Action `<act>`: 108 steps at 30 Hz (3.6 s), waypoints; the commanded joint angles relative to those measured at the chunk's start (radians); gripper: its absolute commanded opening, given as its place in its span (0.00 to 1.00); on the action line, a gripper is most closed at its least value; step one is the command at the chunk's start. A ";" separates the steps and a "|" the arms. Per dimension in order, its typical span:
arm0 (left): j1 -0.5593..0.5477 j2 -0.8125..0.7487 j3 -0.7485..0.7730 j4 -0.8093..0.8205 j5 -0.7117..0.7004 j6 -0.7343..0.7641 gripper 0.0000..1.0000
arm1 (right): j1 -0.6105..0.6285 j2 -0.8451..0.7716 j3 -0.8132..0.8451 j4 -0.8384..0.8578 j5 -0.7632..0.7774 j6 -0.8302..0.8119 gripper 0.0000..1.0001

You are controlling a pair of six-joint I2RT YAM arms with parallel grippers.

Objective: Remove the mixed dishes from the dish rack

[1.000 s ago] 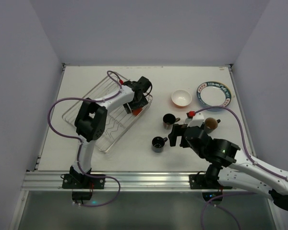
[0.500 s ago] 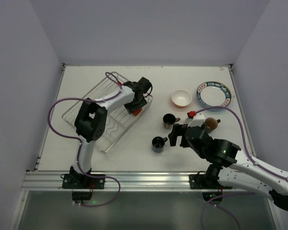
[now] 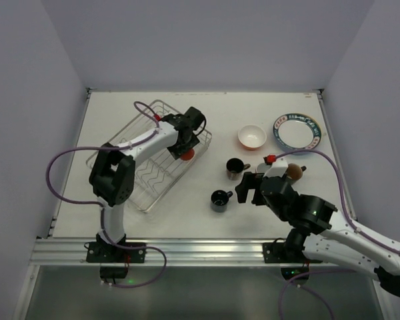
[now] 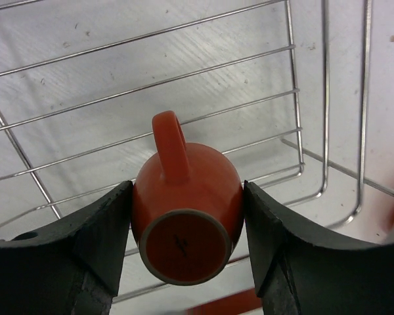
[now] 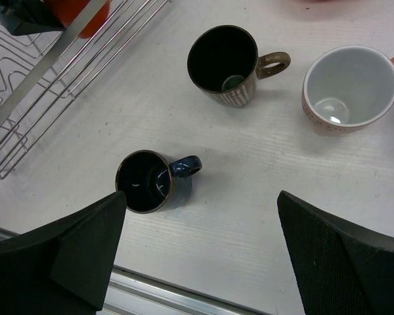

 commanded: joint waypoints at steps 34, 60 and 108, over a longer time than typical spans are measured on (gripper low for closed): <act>-0.061 -0.896 -0.742 0.981 0.697 -0.233 0.00 | -0.344 0.193 0.039 0.883 -1.152 -0.229 0.87; -0.144 -0.968 -0.903 1.273 0.776 -0.335 0.00 | -0.344 0.350 0.053 1.197 -1.292 -0.205 0.31; -0.126 -1.447 -0.731 0.382 -0.126 1.005 1.00 | -0.219 0.431 0.305 -0.298 -0.563 -0.783 0.00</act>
